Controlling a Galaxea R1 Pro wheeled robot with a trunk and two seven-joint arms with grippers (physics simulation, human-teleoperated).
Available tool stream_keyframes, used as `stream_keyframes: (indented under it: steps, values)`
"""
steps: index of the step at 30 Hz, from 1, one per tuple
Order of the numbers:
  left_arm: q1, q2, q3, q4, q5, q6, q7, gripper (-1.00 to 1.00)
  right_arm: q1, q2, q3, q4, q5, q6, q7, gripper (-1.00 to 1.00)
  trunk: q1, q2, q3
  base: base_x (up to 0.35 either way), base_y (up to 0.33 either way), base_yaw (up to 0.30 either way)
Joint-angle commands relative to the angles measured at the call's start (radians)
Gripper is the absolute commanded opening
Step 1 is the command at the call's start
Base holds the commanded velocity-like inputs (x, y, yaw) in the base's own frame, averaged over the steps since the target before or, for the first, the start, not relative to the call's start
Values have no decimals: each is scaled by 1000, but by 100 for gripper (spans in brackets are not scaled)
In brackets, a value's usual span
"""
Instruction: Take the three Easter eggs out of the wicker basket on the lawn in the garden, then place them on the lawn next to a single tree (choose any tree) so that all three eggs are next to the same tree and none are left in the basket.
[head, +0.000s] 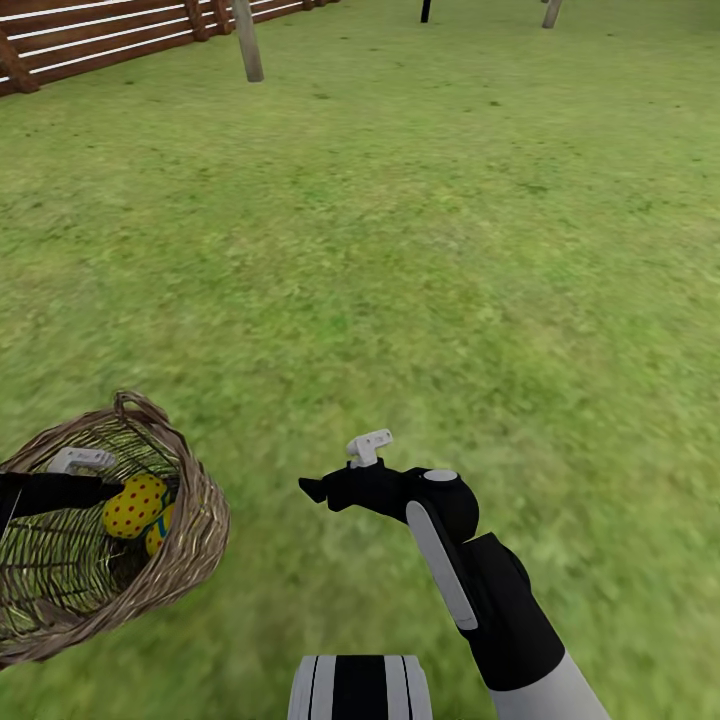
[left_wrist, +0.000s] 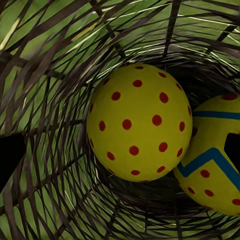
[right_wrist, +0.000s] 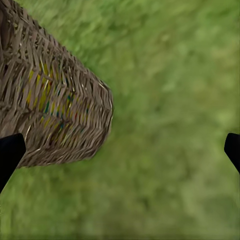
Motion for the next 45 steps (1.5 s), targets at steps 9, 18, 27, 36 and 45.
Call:
stream_keyframes:
  steps: [9,18,27,36,45]
  values:
    - [-29,-14,-15,27,19,7,-21,100,26,0,35,28,-24,-9,17,100,0,0,-1,0,0,0]
    - [-36,-14,-15,44,19,7,-21,100,26,0,39,43,-31,-9,17,100,0,0,-1,0,0,0]
    - [-13,-37,-12,35,18,29,-8,100,29,-9,16,21,-21,7,0,100,0,0,-1,0,0,0]
    - [33,-120,-15,-8,19,83,-3,100,-59,-17,-67,-27,-17,77,-28,100,0,0,-1,0,0,0]
    - [33,-123,-18,-17,14,94,1,100,-151,-17,-127,-28,-15,91,-61,100,0,0,-1,0,0,0]
